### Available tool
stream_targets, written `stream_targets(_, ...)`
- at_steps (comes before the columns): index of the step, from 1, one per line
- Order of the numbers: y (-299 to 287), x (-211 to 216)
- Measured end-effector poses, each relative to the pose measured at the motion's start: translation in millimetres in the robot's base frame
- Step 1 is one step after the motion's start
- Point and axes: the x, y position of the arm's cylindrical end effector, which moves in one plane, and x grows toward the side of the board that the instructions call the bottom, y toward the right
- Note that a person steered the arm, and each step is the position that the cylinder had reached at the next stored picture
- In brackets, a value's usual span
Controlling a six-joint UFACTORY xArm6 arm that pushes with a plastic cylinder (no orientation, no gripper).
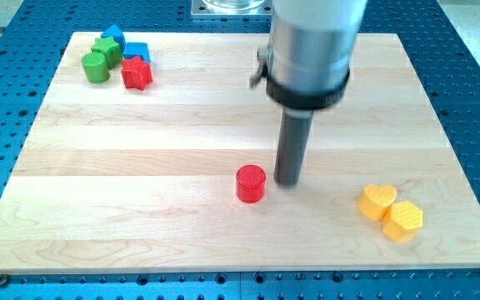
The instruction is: Push red blocks into the group of blocks
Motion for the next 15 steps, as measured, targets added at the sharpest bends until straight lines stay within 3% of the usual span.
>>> stream_targets(2,-136,-34)
stream_targets(3,-151,-35)
stream_targets(4,-153,10)
stream_targets(5,-220,-18)
stream_targets(6,-264,-82)
stream_targets(7,-260,-78)
stream_targets(8,-295,-43)
stream_targets(9,-330,-77)
stream_targets(10,-310,-143)
stream_targets(11,-287,-167)
stream_targets(12,-274,-144)
stream_targets(13,-252,-147)
stream_targets(14,-244,-183)
stream_targets(15,-231,-178)
